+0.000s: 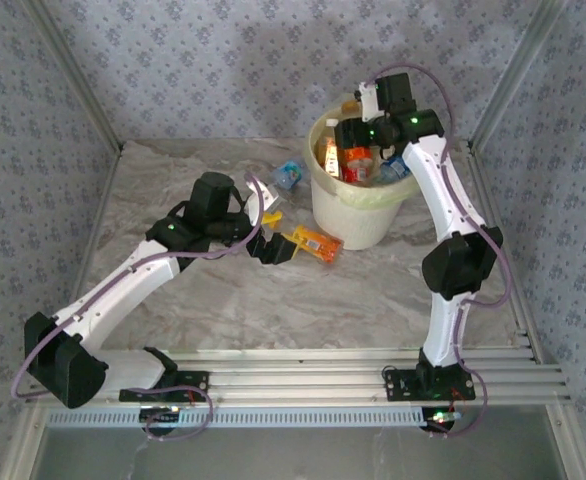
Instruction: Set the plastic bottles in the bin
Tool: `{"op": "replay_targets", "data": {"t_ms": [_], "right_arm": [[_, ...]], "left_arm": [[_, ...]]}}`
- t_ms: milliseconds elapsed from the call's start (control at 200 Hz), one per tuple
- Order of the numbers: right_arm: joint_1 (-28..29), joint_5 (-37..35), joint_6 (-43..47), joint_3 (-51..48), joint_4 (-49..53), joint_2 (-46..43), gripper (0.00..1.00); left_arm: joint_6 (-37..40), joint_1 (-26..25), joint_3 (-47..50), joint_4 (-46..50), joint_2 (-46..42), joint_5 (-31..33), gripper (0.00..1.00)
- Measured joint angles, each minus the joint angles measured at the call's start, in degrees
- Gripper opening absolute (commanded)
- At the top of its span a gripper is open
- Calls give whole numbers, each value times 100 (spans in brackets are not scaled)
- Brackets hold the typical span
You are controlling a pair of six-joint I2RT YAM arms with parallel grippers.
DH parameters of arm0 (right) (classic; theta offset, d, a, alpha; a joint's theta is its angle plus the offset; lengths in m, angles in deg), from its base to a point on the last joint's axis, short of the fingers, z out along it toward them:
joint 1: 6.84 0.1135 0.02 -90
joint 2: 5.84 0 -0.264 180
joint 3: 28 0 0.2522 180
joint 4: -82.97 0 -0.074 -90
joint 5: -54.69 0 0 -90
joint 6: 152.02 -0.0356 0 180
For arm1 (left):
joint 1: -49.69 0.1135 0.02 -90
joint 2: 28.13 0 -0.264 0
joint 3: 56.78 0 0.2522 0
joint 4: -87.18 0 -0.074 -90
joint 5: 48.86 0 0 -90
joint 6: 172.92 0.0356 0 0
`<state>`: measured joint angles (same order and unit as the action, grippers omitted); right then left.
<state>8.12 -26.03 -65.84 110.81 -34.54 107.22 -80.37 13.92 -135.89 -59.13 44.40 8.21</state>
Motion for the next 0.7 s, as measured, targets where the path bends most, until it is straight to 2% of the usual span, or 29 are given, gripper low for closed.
{"op": "replay_targets", "data": {"t_ms": [110,250,435,500,585,700], "right_arm": [[-44,-50,-74,-4,0,-13,67],[-57,-96,-166,-4,2,-17,55],[-59,-101,-286,-4,57,-98,54],[-57,-111,-328,-4,111,-160,55],[-61,-105,-380,-4,225,-247,67],[-70,-87,-474,-76,319,-411,73]], "left_arm": [[0,0,0,0,2,0,100],[0,0,0,0,2,0,100],[-2,0,0,0,2,0,100],[-4,0,0,0,2,0,100],[-22,0,0,0,2,4,100],[-55,0,9,-2,2,76,100]]}}
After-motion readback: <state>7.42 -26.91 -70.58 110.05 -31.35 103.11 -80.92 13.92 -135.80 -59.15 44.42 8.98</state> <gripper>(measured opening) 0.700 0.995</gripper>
